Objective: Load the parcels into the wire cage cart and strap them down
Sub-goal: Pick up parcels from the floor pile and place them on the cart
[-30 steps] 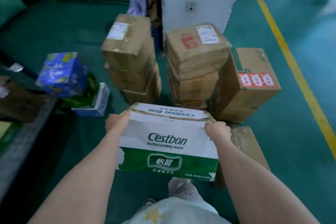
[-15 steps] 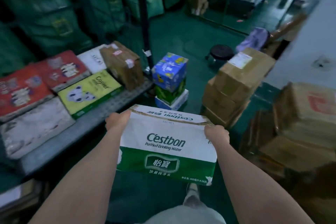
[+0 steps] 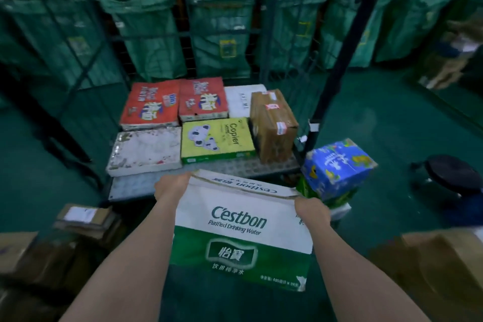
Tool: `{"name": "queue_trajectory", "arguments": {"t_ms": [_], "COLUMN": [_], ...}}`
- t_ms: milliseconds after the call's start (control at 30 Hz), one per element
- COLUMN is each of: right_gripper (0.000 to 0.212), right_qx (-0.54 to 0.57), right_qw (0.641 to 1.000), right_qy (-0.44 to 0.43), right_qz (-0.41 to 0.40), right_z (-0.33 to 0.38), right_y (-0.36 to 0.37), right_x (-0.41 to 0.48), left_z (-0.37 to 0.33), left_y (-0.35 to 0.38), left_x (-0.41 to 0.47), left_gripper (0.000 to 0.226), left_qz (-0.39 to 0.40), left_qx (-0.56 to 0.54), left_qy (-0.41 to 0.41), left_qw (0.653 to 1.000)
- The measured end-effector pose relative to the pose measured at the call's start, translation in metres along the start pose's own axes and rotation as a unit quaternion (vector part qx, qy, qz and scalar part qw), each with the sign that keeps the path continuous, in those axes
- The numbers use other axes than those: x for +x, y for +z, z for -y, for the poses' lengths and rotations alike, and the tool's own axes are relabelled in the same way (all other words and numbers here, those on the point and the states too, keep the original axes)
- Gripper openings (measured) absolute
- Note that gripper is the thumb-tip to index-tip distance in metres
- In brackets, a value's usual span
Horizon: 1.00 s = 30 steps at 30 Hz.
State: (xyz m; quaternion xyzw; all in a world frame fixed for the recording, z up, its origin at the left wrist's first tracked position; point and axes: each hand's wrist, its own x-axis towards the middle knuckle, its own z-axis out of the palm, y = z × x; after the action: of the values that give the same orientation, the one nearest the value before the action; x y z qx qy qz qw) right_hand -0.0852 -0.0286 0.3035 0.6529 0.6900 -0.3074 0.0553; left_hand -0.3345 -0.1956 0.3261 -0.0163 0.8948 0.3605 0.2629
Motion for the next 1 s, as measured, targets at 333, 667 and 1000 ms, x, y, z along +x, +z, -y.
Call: {"name": "queue_trajectory", "arguments": {"t_ms": [333, 667, 1000], "right_gripper": [0.059, 0.040, 0.027], "right_qx": [0.029, 0.077, 0.155], "right_qw": [0.998, 0.995, 0.986], "right_qy": [-0.002, -0.028, -0.021], "right_qz": [0.050, 0.056, 0.053], "right_z": [0.101, 0.241, 0.366], "right_y": [0.013, 0.048, 0.061], "right_x": [0.065, 0.101, 0.143], "left_z": [-0.013, -0.068, -0.128], "left_y": [-0.018, -0.079, -0.127], "left_x": [0.051, 0.170, 0.264], "left_gripper": [0.065, 0.037, 0.031], "left_qz": [-0.047, -0.089, -0.120], "left_qx": [-0.143, -0.198, -0.243], "left_qy": [-0.101, -0.070, -0.045], "left_qw": [0.983, 0.974, 0.962]}}
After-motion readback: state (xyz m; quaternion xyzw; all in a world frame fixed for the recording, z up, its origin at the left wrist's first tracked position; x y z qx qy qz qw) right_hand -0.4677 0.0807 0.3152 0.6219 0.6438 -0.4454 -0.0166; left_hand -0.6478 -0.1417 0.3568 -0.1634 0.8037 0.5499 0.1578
